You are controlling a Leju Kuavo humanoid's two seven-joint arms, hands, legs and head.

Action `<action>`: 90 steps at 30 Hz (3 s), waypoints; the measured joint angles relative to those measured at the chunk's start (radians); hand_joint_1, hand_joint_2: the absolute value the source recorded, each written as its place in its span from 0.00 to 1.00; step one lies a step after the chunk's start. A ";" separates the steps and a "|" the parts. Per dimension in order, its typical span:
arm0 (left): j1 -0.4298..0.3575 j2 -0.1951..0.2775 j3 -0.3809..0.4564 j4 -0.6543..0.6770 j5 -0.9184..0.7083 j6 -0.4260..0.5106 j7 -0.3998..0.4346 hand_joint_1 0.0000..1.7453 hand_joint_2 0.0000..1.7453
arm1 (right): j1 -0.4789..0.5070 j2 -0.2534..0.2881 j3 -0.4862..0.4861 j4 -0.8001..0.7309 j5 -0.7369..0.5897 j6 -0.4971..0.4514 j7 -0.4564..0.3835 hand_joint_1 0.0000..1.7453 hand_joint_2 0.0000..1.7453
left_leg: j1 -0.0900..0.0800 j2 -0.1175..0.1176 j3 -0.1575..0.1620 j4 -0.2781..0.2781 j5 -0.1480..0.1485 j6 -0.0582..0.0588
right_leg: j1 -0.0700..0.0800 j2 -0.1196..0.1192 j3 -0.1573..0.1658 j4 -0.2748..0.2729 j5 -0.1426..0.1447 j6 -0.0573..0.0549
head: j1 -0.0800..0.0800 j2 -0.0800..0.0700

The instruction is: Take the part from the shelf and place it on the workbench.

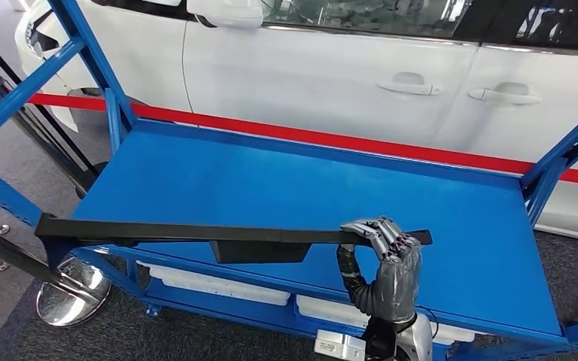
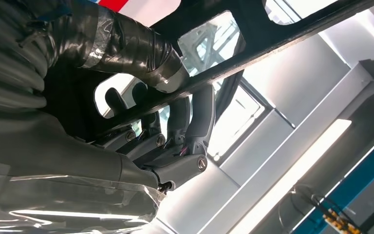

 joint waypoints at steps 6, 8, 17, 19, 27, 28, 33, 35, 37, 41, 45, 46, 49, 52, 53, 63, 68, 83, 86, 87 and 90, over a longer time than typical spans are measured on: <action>0.000 0.001 0.000 0.000 -0.001 0.000 0.000 0.00 1.00 | -0.001 0.000 0.000 0.000 0.000 0.000 0.002 1.00 1.00 | 0.004 0.000 -0.053 0.118 -0.080 -0.032 | -0.005 -0.003 -0.009 -0.018 0.022 -0.031 | 0.000 0.000; 0.001 0.000 0.000 0.000 -0.001 0.000 0.000 0.00 1.00 | -0.001 0.000 0.000 0.000 0.000 0.000 0.002 1.00 1.00 | 0.005 0.000 -0.105 0.247 -0.141 -0.039 | -0.003 -0.005 -0.016 -0.014 0.025 -0.034 | 0.000 0.000; 0.000 0.002 0.000 0.000 0.000 0.003 0.000 0.00 1.00 | -0.003 0.000 0.002 0.000 -0.001 0.000 0.003 1.00 1.00 | -0.001 -0.001 0.026 0.000 -0.030 -0.007 | 0.006 -0.004 -0.034 0.001 0.034 -0.010 | 0.000 0.000; 0.001 0.002 0.000 0.000 0.000 0.003 0.000 0.00 1.00 | -0.003 0.000 0.002 0.000 -0.001 0.000 0.002 1.00 1.00 | 0.003 0.001 0.025 -0.009 -0.018 0.007 | 0.004 -0.002 -0.043 0.019 0.018 0.000 | 0.000 0.000; 0.001 0.001 0.000 0.000 0.000 0.003 0.000 0.00 1.00 | -0.002 0.000 0.002 0.001 -0.001 0.000 0.001 1.00 1.00 | 0.005 0.003 0.002 -0.006 0.001 0.018 | -0.009 0.001 -0.078 0.159 -0.047 0.013 | 0.000 0.000; 0.000 0.001 0.000 0.000 0.000 0.003 0.000 0.00 1.00 | -0.002 0.000 0.002 0.001 -0.002 0.000 0.001 1.00 1.00 | 0.004 0.002 0.001 -0.004 0.001 0.015 | -0.007 0.001 -0.040 0.090 -0.023 0.010 | 0.000 0.000; -0.001 0.000 0.000 0.000 -0.002 0.003 0.000 0.00 1.00 | -0.003 0.000 0.002 0.001 -0.011 0.000 0.000 1.00 1.00 | 0.001 0.002 -0.008 0.000 0.006 -0.015 | -0.001 0.001 -0.003 -0.008 0.008 -0.011 | 0.000 0.000; -0.001 0.001 0.000 0.000 -0.001 0.003 0.000 0.00 1.00 | -0.004 0.000 0.005 0.001 -0.020 0.000 0.003 1.00 1.00 | 0.004 0.002 -0.024 0.038 -0.026 -0.026 | -0.006 -0.001 -0.005 -0.016 0.018 -0.025 | 0.000 0.000; 0.000 0.002 0.000 0.000 -0.001 0.003 0.000 0.00 1.00 | -0.005 -0.002 0.009 0.002 -0.031 0.000 0.009 1.00 1.00 | 0.006 0.001 -0.071 0.152 -0.097 -0.034 | -0.006 -0.004 -0.011 -0.017 0.024 -0.033 | 0.000 0.000; 0.002 0.002 0.000 0.000 -0.001 0.003 0.000 0.00 1.00 | -0.008 -0.009 0.021 0.008 -0.053 0.000 0.020 1.00 1.00 | 0.007 0.002 -0.094 0.245 -0.120 -0.038 | -0.003 -0.005 -0.025 -0.006 0.026 -0.035 | 0.000 0.000; 0.000 0.004 0.000 0.000 -0.001 0.003 0.000 0.00 1.00 | -0.016 -0.013 0.029 0.009 -0.058 0.000 0.022 1.00 1.00 | 0.002 0.001 0.025 0.021 -0.038 -0.020 | 0.000 -0.004 -0.030 0.003 0.028 -0.025 | 0.000 0.000; -0.001 0.005 0.000 0.000 -0.001 0.003 0.000 0.00 1.00 | -0.018 -0.014 0.029 0.009 -0.059 0.000 0.022 1.00 1.00 | -0.001 0.001 0.031 0.002 -0.036 -0.015 | 0.000 -0.004 -0.032 0.004 0.030 -0.019 | 0.000 0.000; 0.001 0.005 0.000 0.000 -0.002 0.003 0.000 0.00 1.00 | -0.020 -0.016 0.030 0.009 -0.058 0.000 0.018 1.00 1.00 | 0.001 0.001 0.026 -0.006 -0.023 0.000 | 0.003 -0.004 -0.039 0.016 0.023 -0.001 | 0.000 0.000; 0.000 0.003 0.000 0.000 -0.003 0.003 0.000 0.00 1.00 | -0.021 -0.018 0.030 0.010 -0.053 0.000 0.014 1.00 1.00 | 0.007 0.004 0.021 -0.014 -0.007 0.017 | 0.005 -0.002 -0.087 0.158 -0.071 0.009 | 0.000 0.000; 0.000 0.003 0.000 0.000 -0.003 0.003 0.000 0.00 1.00 | -0.021 -0.019 0.030 0.011 -0.049 0.000 0.015 1.00 1.00 | 0.006 0.004 0.016 -0.013 -0.005 0.019 | 0.004 0.000 -0.110 0.218 -0.103 0.011 | 0.000 0.000; -0.001 0.001 0.000 0.000 -0.003 0.003 0.000 0.00 1.00 | -0.019 -0.022 0.030 0.017 -0.038 0.000 0.020 1.00 1.00 | -0.001 0.003 -0.009 0.000 0.009 -0.011 | 0.003 0.002 0.006 -0.006 -0.001 -0.011 | 0.000 0.000; -0.001 0.003 0.000 0.000 -0.003 0.003 0.000 0.00 1.00 | -0.019 -0.022 0.030 0.017 -0.040 0.000 0.019 1.00 1.00 | 0.006 0.002 -0.078 0.169 -0.103 -0.036 | -0.001 -0.002 -0.004 -0.017 0.017 -0.036 | 0.000 0.000; -0.001 0.005 0.001 0.000 -0.005 0.004 0.000 0.00 1.00 | -0.018 -0.022 0.030 0.018 -0.043 0.000 0.017 1.00 1.00 | 0.005 0.008 0.026 -0.030 0.001 0.022 | 0.003 0.002 -0.089 0.142 -0.070 0.007 | 0.000 0.000; 0.000 0.005 0.001 0.000 -0.005 0.003 0.000 0.00 1.00 | -0.015 -0.023 0.030 0.020 -0.047 0.000 0.016 1.00 1.00 | 0.005 0.008 0.016 -0.028 0.006 0.020 | -0.009 0.002 -0.135 0.257 -0.108 0.020 | 0.000 0.000; 0.000 0.005 0.001 0.000 -0.005 0.003 0.000 0.00 1.00 | -0.015 -0.023 0.030 0.021 -0.049 0.000 0.016 1.00 1.00 | 0.006 0.008 0.015 -0.026 0.007 0.018 | -0.013 0.001 -0.118 0.232 -0.087 0.023 | 0.000 0.000; 0.000 0.003 0.001 0.000 -0.005 0.003 0.000 0.00 1.00 | -0.016 -0.023 0.030 0.022 -0.052 0.000 0.014 1.00 1.00 | 0.006 0.007 0.011 -0.013 0.004 0.006 | -0.018 0.001 -0.017 0.048 -0.010 0.021 | 0.000 0.000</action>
